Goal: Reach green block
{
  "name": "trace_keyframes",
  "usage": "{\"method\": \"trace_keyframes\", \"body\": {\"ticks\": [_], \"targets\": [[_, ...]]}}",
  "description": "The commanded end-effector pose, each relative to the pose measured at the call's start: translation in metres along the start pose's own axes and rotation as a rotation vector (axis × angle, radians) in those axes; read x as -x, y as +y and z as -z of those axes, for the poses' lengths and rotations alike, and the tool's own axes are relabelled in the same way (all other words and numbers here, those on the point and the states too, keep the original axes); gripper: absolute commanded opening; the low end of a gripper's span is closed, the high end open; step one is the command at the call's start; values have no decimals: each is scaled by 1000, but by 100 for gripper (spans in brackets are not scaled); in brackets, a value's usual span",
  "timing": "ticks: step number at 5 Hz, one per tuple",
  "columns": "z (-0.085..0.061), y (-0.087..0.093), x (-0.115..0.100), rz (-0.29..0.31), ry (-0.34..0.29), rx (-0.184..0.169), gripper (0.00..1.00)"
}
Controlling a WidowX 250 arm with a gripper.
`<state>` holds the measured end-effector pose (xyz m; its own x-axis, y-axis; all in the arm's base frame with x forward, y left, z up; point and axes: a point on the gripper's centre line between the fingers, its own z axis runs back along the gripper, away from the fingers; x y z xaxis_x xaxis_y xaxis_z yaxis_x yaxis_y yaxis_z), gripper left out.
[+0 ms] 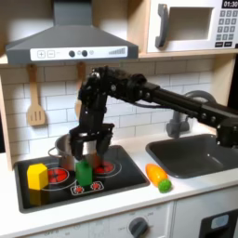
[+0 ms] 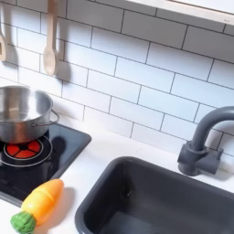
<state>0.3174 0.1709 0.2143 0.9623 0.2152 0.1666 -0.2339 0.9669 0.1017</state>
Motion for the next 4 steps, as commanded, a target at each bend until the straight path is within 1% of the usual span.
{"method": "trace_keyframes", "body": {"ticks": [1,2,4], "targets": [[18,-2,-7,7,25,6,100],[26,1,-8,15,34,15,100],[36,-5,-12,41,54,31,100]]}}
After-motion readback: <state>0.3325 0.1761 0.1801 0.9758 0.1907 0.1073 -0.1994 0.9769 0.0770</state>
